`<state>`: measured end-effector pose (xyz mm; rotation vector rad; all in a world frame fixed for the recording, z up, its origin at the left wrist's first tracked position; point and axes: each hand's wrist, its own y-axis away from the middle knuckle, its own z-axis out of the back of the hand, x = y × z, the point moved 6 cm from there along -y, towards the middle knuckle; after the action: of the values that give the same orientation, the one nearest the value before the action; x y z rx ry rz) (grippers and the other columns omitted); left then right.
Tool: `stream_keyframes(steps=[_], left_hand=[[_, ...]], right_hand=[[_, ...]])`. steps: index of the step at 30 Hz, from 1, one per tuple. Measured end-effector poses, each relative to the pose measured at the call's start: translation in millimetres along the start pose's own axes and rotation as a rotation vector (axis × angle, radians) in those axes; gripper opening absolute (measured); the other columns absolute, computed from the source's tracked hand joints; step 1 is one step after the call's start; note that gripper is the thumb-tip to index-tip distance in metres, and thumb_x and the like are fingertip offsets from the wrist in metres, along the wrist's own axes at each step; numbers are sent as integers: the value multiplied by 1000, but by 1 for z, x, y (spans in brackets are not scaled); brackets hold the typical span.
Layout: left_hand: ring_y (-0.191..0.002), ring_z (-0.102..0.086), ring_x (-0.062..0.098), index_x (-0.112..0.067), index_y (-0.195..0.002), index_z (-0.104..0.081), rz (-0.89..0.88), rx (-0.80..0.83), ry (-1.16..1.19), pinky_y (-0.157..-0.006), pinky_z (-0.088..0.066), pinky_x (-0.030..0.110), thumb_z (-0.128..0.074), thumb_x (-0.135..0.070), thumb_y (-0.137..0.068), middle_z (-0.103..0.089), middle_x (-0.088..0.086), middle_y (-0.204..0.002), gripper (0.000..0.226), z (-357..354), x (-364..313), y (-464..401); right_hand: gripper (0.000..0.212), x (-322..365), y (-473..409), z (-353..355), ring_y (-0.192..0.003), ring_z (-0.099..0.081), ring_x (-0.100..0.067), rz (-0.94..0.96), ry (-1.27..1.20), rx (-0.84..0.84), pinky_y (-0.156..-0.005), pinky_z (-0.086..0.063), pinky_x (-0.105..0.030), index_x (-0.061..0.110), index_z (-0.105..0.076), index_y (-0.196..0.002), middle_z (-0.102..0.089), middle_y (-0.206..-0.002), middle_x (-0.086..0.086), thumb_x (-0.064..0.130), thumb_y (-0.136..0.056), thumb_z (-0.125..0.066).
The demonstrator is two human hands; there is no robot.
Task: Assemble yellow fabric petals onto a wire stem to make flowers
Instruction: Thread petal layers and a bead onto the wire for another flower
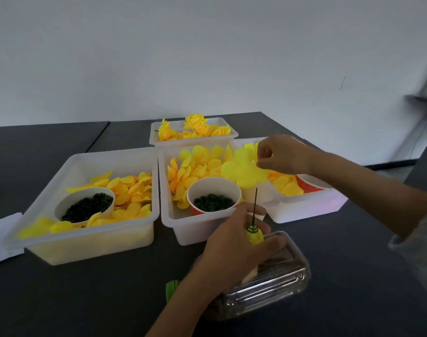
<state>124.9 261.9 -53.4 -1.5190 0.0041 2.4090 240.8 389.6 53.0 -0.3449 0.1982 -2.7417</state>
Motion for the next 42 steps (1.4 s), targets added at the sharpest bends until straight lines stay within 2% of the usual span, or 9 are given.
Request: stream_keyframes(steps=[5, 6, 9, 13, 17, 23, 27, 32, 42], left_hand=[[-113, -54, -2, -46, -133, -25, -127, 5, 99, -93, -47, 18, -58, -92, -48, -53, -23, -121, 102, 6, -14, 9], [-114, -55, 4, -39, -133, -25, -129, -19, 139, -93, -48, 21, -62, -87, -54, -51, -17, -124, 100, 9, -16, 6], [-105, -62, 28, -27, -116, -41, -102, -288, 350, -87, -52, 42, -62, -24, -86, -57, 9, -122, 36, 34, -23, 7], [-96, -68, 13, -34, -116, -40, -153, -433, 395, -81, -54, 29, -51, -57, -81, -70, -6, -105, 44, 62, -36, 8], [-72, -66, -2, -32, -117, -45, -249, -353, 356, -62, -48, 10, -68, -43, -82, -69, -20, -74, 43, 69, -60, 15], [-90, -64, -2, -33, -120, -53, -252, -377, 273, -70, -50, 13, -70, -38, -74, -68, -22, -97, 49, 66, -75, 17], [-93, -67, 34, -36, -117, -54, -331, -424, 239, -74, -57, 53, -73, -30, -77, -66, 3, -115, 45, 70, -93, 21], [-84, -67, 9, -26, -118, -52, -413, -533, 285, -63, -53, 20, -72, -23, -77, -65, 0, -105, 46, 77, -109, 30], [-81, -70, 11, -33, -118, -51, -217, -464, 400, -58, -54, 20, -70, -35, -71, -71, -2, -98, 51, 69, -82, 36]], right_hand=[[16, 1, 40, 39, -55, -54, -12, -16, -316, 102, -55, -44, -28, 14, -60, -73, -60, -63, -5, 11, -89, -60], [15, 3, 48, 44, -50, -53, -8, -16, -361, 106, -53, -44, -27, 13, -60, -74, -60, -61, -5, 11, -89, -60], [11, 8, 70, 57, -51, -52, -11, -6, -509, 97, -51, -44, -24, 12, -63, -78, -61, -61, -7, 12, -89, -61], [5, 14, 91, 55, -53, -51, -17, -13, -719, 185, -51, -42, -28, 12, -63, -82, -57, -65, -11, 16, -85, -63], [7, 23, 103, 43, -53, -46, -21, 15, -726, 258, -50, -35, -29, 13, -63, -80, -55, -62, -11, 20, -81, -63], [12, 36, 112, 42, -55, -49, -13, 75, -911, 180, -50, -39, -27, 9, -59, -83, -54, -68, -5, 10, -94, -53], [11, 43, 118, 48, -55, -47, -17, 84, -1125, 98, -47, -38, -26, 8, -57, -87, -54, -71, -9, 18, -92, -55], [24, 57, 130, 35, -51, -43, -12, 83, -1321, 267, -45, -35, -21, 6, -61, -82, -59, -68, -4, 30, -80, -59], [23, 51, 135, 8, -55, -44, -12, -64, -1606, 266, -45, -38, -21, 11, -63, -85, -61, -78, -5, 33, -78, -59]])
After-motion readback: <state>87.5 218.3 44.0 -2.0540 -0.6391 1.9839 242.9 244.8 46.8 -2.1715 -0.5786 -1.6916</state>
